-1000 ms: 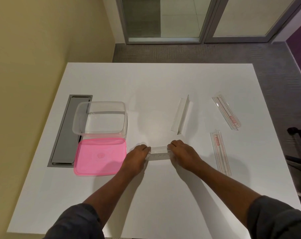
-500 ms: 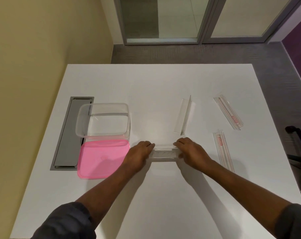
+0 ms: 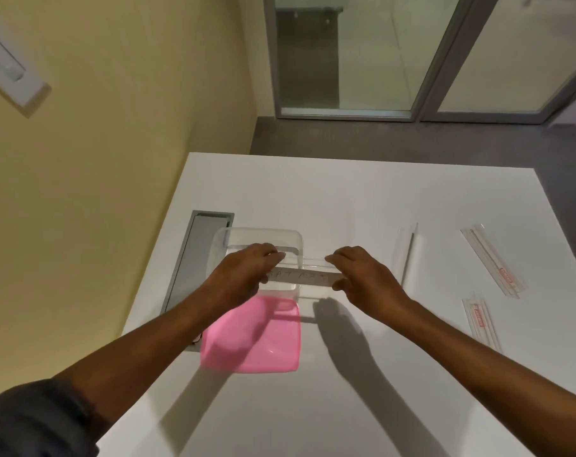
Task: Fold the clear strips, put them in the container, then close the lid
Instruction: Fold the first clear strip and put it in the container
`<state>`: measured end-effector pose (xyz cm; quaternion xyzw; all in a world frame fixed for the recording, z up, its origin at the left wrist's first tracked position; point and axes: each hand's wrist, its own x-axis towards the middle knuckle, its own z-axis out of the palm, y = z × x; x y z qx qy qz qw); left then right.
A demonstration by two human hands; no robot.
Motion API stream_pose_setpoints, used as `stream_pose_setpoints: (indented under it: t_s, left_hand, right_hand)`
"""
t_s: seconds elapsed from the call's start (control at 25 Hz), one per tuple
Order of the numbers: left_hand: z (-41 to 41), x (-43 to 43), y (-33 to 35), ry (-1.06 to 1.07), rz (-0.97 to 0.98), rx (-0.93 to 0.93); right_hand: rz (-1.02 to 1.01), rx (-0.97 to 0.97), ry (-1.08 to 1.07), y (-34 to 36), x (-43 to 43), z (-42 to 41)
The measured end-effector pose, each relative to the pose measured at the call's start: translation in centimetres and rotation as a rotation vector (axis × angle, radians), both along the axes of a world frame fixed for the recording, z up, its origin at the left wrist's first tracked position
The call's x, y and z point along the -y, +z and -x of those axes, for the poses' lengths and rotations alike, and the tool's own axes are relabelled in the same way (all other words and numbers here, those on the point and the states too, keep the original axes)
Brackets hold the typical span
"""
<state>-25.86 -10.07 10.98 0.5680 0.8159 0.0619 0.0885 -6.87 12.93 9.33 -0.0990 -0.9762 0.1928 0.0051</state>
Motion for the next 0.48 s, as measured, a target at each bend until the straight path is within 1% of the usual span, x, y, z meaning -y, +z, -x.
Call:
stream_pose_setpoints:
  t_s: [0.16,0.32,0.48]
  left_hand:
    - [5.7,2.2,0.1,0.046,0.053,-0.057]
    - [9.6,3.1,-2.1,0.065,0.117,-0.065]
    - [12.0,2.8,-4.7,0.053,0.182,-0.066]
  right_hand:
    - [-0.03,0.037,0.054,-0.2,2.8,6.8]
    - [-0.083,0.129,0.071,-1.6,4.2,12.2]
    - [-0.138,0.235,0.063,-3.6,4.8,15.5]
